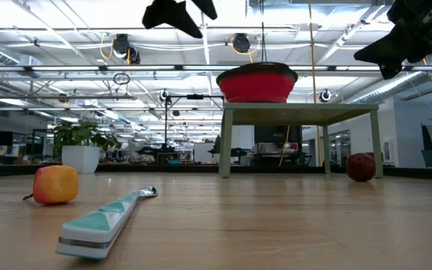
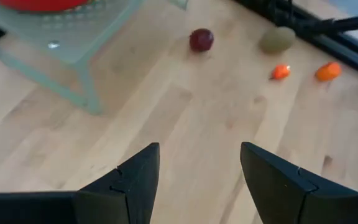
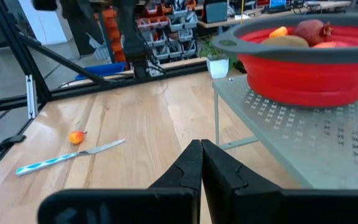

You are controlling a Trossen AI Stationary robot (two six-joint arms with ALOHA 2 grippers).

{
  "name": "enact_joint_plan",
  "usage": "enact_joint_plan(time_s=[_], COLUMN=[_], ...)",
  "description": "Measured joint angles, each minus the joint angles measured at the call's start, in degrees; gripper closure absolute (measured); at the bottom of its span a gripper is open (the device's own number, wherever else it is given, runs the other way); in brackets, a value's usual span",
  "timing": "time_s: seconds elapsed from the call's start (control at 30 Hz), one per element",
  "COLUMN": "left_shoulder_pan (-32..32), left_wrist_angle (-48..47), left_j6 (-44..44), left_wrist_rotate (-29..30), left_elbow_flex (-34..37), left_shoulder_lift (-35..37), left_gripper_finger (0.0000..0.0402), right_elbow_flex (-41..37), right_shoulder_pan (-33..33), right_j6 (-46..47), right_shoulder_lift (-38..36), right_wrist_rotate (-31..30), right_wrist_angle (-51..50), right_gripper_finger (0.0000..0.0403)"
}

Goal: Pick & Place Fruit
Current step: Put the kiwi into the red strainer bowl on the shelf

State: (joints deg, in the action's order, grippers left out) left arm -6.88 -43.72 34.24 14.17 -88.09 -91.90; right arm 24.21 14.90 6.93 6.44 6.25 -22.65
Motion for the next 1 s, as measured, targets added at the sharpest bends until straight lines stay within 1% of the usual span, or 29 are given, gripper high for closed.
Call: enact_joint_plan(time_s=[0.17,0.37,0.47,0.63,0.8,0.9,1.0], left_shoulder_pan=[-0.26,0.48,0.56,0.6,0.78,1.42,2.27], left_wrist_angle=[8.06,21.08,24.41,27.07,27.53,27.51,27.17], left_j6=[-3.21,-10.76,-13.66,-15.09,-17.76,-18.81,-19.18], left_wrist_rotate=[0.0,-0.22,-0.2,-0.2,-0.2,-0.42,-2.41], left_elbow_flex=[0.54,0.52,0.52,0.52,0.52,0.52,0.52], left_shoulder_lift=[-0.02,-0.02,-0.02,-0.02,-0.02,-0.02,-0.02], left_gripper_finger=[0.0176,0.0176,0.0176,0.0176,0.0176,0.0176,0.0176], right_elbow_flex=[0.0,0.0,0.0,0.0,0.0,0.0,0.02], right_shoulder_pan=[0.0,0.0,0.0,0.0,0.0,0.0,-0.01], right_j6=[-0.06,-0.08,-0.08,-0.08,0.04,3.79,6.29], right_shoulder_lift=[-0.02,0.0,-0.02,-0.02,-0.02,-0.02,-0.02], right_wrist_rotate=[-0.01,-0.05,-0.09,-0.11,-0.05,0.32,3.97], right_wrist_angle=[-1.56,-3.37,-3.37,-3.37,-3.37,-4.17,-6.97], right_gripper_finger=[0.0403,0.0403,0.0403,0.0403,0.0403,0.0403,0.0403])
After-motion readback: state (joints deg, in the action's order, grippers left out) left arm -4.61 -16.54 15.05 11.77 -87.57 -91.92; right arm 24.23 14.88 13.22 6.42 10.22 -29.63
